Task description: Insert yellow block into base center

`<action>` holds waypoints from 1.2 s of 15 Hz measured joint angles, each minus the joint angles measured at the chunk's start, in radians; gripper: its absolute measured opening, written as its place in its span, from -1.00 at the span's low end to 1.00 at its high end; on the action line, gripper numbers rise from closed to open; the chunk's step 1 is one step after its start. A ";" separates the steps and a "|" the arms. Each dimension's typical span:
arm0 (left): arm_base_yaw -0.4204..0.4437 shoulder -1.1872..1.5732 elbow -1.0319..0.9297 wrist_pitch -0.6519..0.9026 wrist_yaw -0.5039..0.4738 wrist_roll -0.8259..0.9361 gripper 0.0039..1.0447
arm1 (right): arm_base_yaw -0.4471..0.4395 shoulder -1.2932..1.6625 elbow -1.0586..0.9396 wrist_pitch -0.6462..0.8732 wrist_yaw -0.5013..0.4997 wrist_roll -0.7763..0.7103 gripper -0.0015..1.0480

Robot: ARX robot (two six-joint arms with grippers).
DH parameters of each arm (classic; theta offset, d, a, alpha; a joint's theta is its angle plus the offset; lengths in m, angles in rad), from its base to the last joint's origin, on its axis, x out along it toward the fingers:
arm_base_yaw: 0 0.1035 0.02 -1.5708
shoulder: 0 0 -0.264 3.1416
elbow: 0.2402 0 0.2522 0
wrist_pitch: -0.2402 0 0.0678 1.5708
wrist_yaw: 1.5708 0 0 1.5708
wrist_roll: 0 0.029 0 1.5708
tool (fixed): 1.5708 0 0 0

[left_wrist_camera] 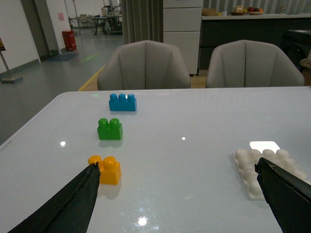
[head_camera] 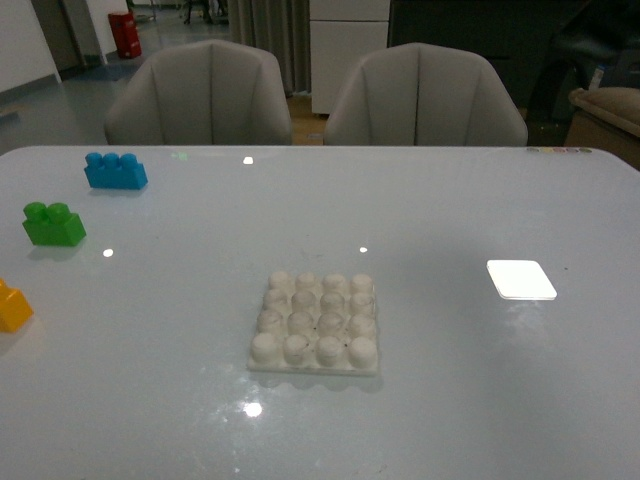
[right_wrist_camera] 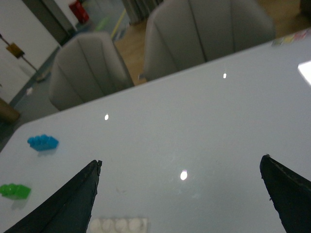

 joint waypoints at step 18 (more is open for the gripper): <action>0.000 0.000 0.000 0.000 0.000 0.000 0.88 | -0.055 -1.197 -0.912 -0.002 0.116 -0.386 -0.96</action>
